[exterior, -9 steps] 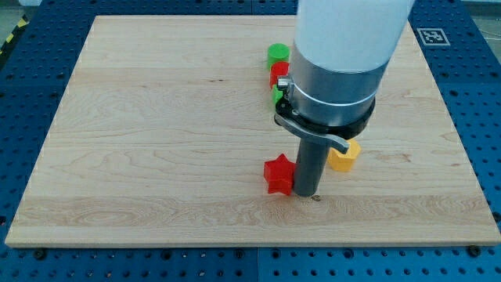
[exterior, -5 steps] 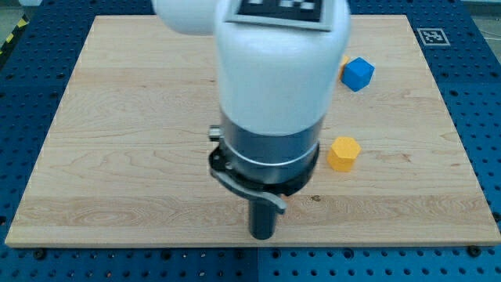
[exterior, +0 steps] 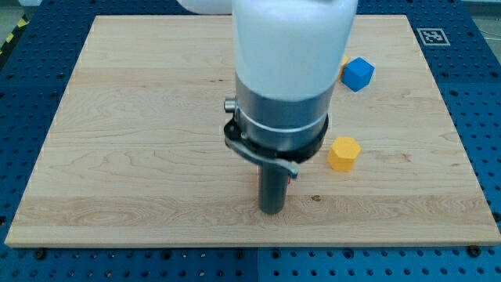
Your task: Place the red star below the green star
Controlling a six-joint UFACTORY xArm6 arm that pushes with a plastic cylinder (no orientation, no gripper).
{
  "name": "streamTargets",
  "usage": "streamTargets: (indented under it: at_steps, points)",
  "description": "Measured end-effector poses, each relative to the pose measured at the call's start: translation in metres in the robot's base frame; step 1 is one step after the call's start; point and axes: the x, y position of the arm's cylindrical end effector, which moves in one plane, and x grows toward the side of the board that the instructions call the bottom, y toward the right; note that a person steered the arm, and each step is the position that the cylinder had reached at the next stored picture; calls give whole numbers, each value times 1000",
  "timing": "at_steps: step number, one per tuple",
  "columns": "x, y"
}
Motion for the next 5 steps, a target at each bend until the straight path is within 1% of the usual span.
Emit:
streamTargets:
  at_steps: [2,3,4,5]
  points:
    - [-64,0]
    - [-86,0]
    - [-100,0]
    - [-103,-2]
